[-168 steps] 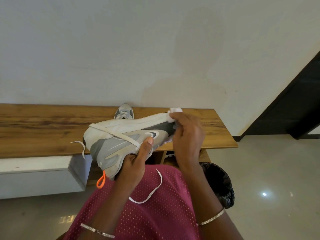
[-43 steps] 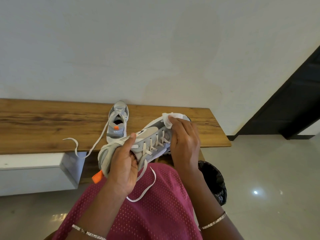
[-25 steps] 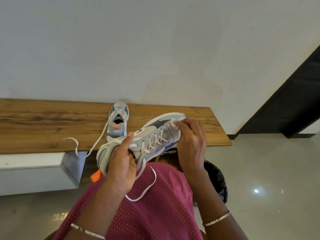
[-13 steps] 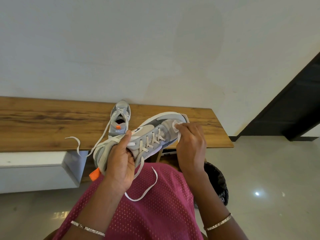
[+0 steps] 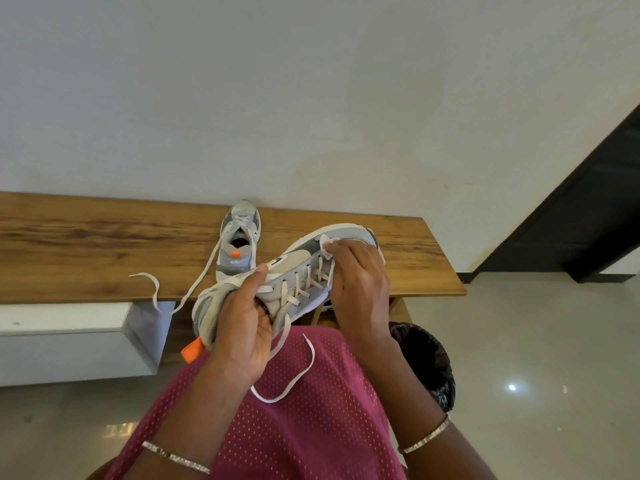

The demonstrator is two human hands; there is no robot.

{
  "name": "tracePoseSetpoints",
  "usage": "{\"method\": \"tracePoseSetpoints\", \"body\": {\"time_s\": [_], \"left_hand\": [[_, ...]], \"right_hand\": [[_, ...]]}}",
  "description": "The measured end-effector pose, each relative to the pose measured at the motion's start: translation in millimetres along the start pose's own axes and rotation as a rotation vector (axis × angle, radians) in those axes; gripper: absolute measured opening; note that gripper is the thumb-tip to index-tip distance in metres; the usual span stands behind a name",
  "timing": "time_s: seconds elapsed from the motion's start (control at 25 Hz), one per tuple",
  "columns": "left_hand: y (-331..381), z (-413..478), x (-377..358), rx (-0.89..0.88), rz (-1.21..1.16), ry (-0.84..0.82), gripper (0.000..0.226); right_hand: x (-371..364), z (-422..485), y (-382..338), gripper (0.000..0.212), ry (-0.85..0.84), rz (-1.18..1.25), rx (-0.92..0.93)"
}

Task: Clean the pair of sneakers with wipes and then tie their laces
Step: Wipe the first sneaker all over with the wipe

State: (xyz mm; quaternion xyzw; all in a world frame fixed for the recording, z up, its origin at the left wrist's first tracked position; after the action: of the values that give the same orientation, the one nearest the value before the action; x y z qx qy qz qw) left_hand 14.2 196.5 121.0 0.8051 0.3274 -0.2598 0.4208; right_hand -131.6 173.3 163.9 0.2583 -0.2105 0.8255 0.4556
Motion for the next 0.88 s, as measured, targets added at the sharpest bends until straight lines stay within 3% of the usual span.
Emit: {"method": "tracePoseSetpoints", "body": {"time_s": [0.28, 0.44, 0.64, 0.88], "left_hand": [[5.1, -0.8, -4.4, -0.065, -0.002, -0.017, 0.041], [2.1, -0.1, -0.1, -0.024, -0.020, -0.024, 0.042], [5.5, -4.9, -9.0, -0.096, 0.027, -0.041, 0.037], [10.7, -8.3, -7.4, -0.177, 0.011, -0.047, 0.039]], "right_hand": [[6.0, -20.2, 15.1, 0.022, -0.009, -0.110, -0.155], [1.1, -18.7, 7.6, 0.021, -0.056, -0.029, -0.136], [7.7, 5.6, 9.0, 0.016, 0.118, -0.017, -0.128], [7.2, 1.8, 6.5, 0.019, 0.094, 0.027, -0.003]]}}
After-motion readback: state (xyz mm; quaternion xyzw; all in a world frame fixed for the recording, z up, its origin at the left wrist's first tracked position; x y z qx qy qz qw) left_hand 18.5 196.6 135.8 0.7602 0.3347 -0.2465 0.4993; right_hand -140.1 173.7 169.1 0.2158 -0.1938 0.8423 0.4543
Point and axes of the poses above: each hand's wrist, its own z-axis towards the middle knuckle, its own x-axis out of the back of the hand, y = z × x, the point moved 4 cm from there along z, towards the middle knuckle, and after that the axes turned 11 degrees about x, right-handed, at the moved point
